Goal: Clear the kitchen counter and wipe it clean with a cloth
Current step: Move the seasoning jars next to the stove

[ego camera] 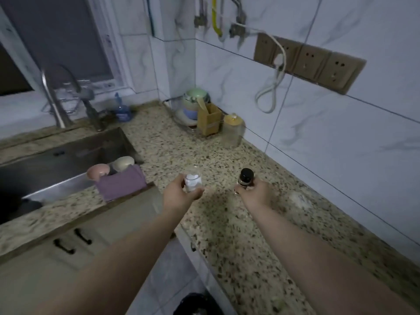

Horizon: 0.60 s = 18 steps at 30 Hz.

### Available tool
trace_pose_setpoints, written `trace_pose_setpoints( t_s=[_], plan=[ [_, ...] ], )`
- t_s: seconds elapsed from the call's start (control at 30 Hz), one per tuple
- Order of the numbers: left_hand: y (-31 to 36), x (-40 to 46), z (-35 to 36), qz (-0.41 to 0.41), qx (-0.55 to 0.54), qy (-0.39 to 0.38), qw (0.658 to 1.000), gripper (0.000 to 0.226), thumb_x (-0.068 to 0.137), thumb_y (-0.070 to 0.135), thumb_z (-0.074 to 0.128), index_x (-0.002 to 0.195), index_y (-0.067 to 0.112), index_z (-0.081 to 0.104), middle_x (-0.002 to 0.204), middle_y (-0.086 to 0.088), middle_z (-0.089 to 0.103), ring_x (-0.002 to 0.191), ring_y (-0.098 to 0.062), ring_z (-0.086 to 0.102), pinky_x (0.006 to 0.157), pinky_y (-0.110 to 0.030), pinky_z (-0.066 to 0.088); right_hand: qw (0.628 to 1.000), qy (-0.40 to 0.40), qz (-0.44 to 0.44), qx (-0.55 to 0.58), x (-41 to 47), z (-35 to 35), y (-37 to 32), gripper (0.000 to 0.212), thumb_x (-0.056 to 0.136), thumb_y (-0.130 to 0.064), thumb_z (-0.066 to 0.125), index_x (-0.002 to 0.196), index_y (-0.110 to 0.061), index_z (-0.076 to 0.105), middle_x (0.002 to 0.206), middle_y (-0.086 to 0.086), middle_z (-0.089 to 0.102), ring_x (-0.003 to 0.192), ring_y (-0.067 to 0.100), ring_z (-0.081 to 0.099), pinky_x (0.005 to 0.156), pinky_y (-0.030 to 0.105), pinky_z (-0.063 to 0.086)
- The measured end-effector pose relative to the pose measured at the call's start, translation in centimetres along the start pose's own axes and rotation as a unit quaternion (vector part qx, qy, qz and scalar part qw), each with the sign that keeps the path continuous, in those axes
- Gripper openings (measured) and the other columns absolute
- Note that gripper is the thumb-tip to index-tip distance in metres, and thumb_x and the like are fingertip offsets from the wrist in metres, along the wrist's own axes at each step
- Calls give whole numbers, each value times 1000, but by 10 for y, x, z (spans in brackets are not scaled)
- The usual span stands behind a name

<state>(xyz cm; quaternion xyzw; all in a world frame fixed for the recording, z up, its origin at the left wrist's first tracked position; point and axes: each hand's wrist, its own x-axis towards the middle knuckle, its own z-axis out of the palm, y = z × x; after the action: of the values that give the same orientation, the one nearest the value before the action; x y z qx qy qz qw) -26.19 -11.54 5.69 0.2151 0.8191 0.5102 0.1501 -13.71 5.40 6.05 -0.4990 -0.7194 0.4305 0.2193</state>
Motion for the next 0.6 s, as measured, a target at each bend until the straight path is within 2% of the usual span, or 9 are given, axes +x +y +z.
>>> trace_pose_setpoints(
  t_s=[0.17, 0.27, 0.37, 0.43, 0.5, 0.6],
  plan=[
    [-36, -21, -141, 3, 23, 82, 996, 27, 75, 28, 81, 95, 27, 62, 80, 12, 66, 74, 0, 61, 60, -8, 42, 998, -57, -31, -11, -63, 84, -80, 36, 77, -32, 82, 105, -13, 70, 101, 6, 72, 94, 25, 65, 75, 27, 45],
    [-59, -44, -233, -6, 60, 149, 987, 32, 73, 31, 79, 100, 35, 63, 80, 15, 66, 76, -7, 61, 62, -21, 41, 993, -97, -64, -11, -116, 141, -133, 34, 72, -28, 85, 98, -11, 72, 98, 10, 74, 96, 28, 68, 75, 29, 46],
    [-87, -71, -323, -31, 68, 207, 976, 36, 70, 30, 81, 103, 26, 67, 87, 8, 71, 79, -10, 64, 64, -23, 43, 985, -139, -103, -26, -176, 198, -179, 37, 68, -30, 87, 96, -10, 73, 99, 12, 74, 97, 27, 69, 73, 28, 44],
    [-111, -97, -391, -64, 72, 238, 966, 34, 70, 31, 81, 98, 21, 66, 87, 5, 72, 82, -15, 67, 68, -30, 52, 974, -181, -134, -38, -227, 244, -208, 41, 69, -34, 86, 100, -11, 73, 103, 13, 73, 101, 28, 68, 78, 30, 47],
    [-132, -123, -446, -86, 82, 258, 959, 36, 69, 32, 82, 98, 18, 64, 86, 3, 72, 81, -18, 67, 73, -36, 55, 961, -223, -157, -36, -274, 281, -230, 41, 70, -36, 85, 103, -15, 73, 101, 9, 73, 102, 27, 67, 76, 28, 47],
    [-159, -169, -519, -112, 88, 305, 941, 37, 70, 31, 82, 100, 20, 64, 87, 5, 68, 83, -16, 64, 69, -30, 50, 945, -279, -168, -9, -345, 328, -256, 39, 71, -35, 85, 103, -17, 72, 98, 3, 73, 100, 25, 67, 81, 27, 47]
  ],
)
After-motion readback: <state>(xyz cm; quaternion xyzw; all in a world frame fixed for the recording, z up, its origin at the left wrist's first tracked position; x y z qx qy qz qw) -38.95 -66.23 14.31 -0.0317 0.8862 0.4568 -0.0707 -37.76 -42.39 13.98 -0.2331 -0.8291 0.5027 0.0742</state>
